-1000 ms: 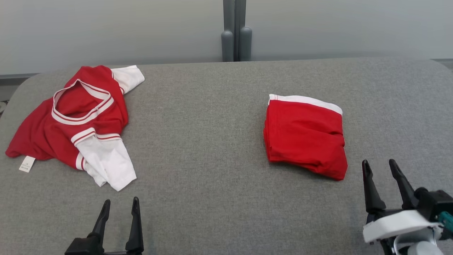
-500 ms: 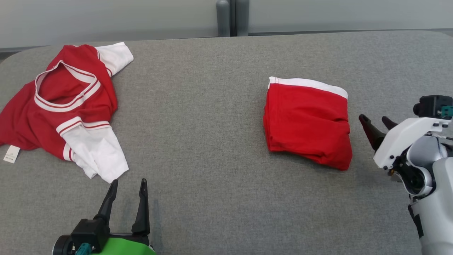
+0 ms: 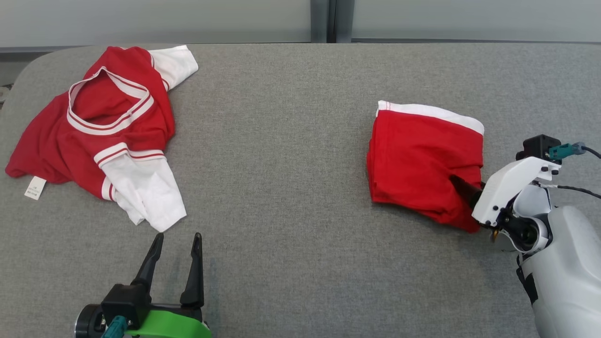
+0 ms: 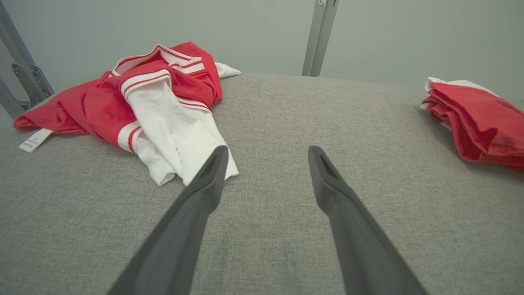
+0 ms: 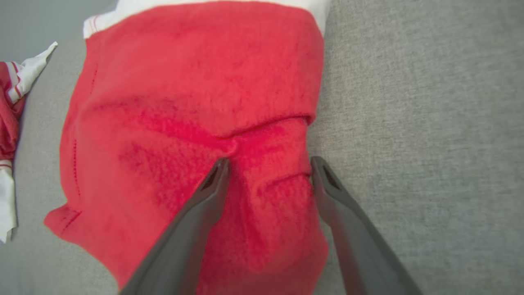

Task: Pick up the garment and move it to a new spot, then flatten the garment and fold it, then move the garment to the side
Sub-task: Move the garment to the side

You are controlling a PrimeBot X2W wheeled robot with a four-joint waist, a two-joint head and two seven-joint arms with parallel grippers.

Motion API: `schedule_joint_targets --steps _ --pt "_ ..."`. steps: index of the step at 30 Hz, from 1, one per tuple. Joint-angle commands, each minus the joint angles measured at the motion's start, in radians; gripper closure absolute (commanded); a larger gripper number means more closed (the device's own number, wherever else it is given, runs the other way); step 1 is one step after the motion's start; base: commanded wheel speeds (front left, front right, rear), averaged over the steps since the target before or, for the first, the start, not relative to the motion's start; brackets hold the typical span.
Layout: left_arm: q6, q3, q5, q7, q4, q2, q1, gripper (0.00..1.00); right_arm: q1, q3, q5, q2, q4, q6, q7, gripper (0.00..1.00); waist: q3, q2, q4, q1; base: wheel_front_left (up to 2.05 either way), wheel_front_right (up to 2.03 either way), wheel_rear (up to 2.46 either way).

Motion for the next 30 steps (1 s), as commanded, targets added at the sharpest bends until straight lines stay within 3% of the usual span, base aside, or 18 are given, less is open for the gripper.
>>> schedule_joint_targets --steps 1,2,3,4,5,19,30 --pt "-0.004 0.001 0.01 -0.002 0.001 0.0 -0.005 0.0 -0.008 0.002 0.014 -0.002 0.01 0.0 0.004 0.0 -0.005 0.0 0.001 0.0 0.0 0.0 0.0" --pt "-0.003 0.0 0.01 -0.002 0.002 0.0 -0.002 0.0 -0.01 0.004 0.02 -0.003 0.015 0.0 0.005 0.0 -0.006 0.0 0.001 0.0 0.0 0.0 0.0" --pt "-0.003 -0.002 0.009 -0.002 0.002 0.0 0.0 0.0 -0.011 0.003 0.025 -0.005 0.02 0.0 0.001 0.33 -0.007 0.0 0.001 0.0 0.0 0.0 0.0" --pt "-0.004 -0.005 0.008 -0.002 0.002 0.0 -0.001 0.0 -0.013 0.001 0.028 -0.01 0.025 0.0 -0.007 0.73 -0.007 0.0 0.0 0.0 0.0 0.0 0.0" --pt "-0.004 -0.006 0.007 -0.002 0.002 0.0 -0.003 0.0 -0.014 0.003 0.032 -0.014 0.03 0.0 -0.01 1.0 -0.007 0.0 0.0 0.0 0.0 0.0 0.0" --pt "0.003 -0.003 -0.001 -0.002 -0.022 0.0 -0.008 0.0 -0.063 0.048 0.033 -0.098 0.041 0.0 0.014 1.0 0.021 0.0 -0.074 0.0 0.0 0.0 0.0" --pt "-0.009 -0.019 0.017 -0.001 -0.072 0.021 -0.088 0.0 -0.188 0.094 -0.154 -0.228 0.019 0.0 -0.002 1.0 0.139 0.0 -0.202 0.0 0.0 0.0 0.0"
